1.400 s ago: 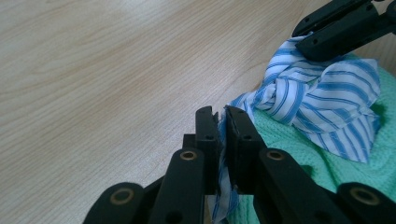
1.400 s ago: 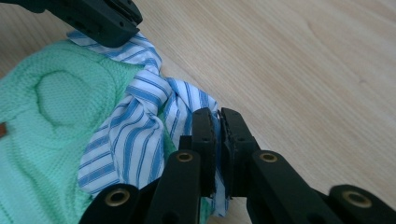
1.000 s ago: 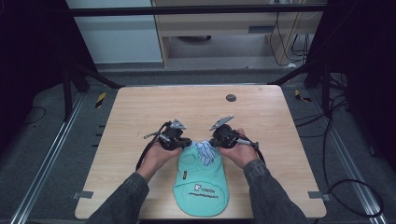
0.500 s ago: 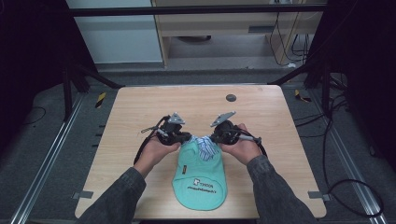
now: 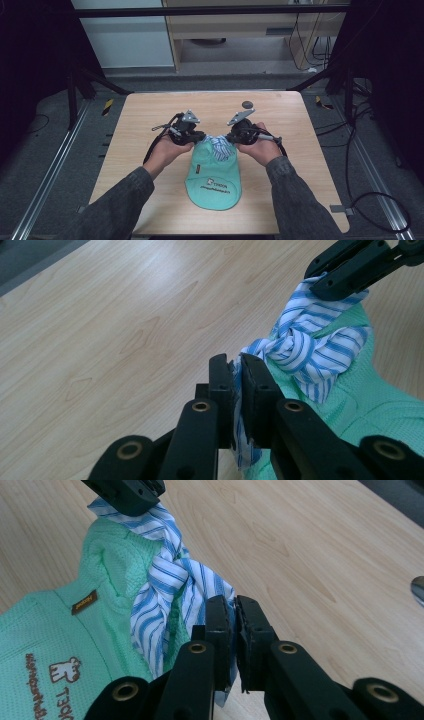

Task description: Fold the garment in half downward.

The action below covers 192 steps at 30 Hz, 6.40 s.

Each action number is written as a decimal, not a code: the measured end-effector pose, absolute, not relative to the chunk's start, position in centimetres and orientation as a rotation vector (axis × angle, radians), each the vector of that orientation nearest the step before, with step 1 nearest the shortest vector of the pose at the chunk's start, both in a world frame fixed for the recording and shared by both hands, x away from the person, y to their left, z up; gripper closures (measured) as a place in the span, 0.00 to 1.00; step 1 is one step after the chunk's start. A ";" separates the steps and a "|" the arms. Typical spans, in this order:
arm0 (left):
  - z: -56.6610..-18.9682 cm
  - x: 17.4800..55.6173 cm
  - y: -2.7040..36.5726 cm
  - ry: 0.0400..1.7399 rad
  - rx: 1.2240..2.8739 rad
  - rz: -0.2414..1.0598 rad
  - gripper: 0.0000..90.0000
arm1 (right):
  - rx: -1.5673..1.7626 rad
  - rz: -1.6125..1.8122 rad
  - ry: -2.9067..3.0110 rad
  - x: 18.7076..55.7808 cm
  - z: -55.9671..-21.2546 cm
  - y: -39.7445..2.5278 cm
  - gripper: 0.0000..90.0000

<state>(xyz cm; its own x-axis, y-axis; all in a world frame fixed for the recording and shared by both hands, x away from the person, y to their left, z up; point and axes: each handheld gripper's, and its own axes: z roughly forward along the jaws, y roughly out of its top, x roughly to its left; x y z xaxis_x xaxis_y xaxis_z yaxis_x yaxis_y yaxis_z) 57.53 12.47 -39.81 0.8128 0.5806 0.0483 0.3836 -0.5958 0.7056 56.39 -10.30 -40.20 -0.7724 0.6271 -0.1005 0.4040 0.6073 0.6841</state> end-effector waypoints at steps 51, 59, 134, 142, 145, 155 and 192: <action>-37.0 59.6 12.4 0.653 2.219 0.458 0.93 | 0.836 1.014 2.308 57.7 -38.2 -10.9 0.94; -37.3 59.1 12.5 0.640 2.247 0.528 0.93 | 0.764 0.989 2.297 57.5 -39.1 -10.3 0.94; -43.7 49.9 13.8 0.616 2.187 0.441 0.93 | 0.680 0.971 2.384 49.4 -44.7 -10.7 0.91; -44.6 49.3 14.0 0.621 2.186 0.422 0.93 | 0.664 0.960 2.396 48.8 -45.1 -10.6 0.90; -44.7 49.1 14.1 0.618 2.185 0.419 0.93 | 0.669 0.959 2.402 48.6 -45.4 -10.8 0.90; -45.2 49.1 14.3 0.627 2.179 0.408 0.93 | 0.690 0.959 2.424 48.1 -45.9 -10.9 0.81; -47.3 46.7 14.7 0.571 2.236 0.374 0.93 | 0.616 0.923 2.527 45.7 -47.1 -10.3 0.96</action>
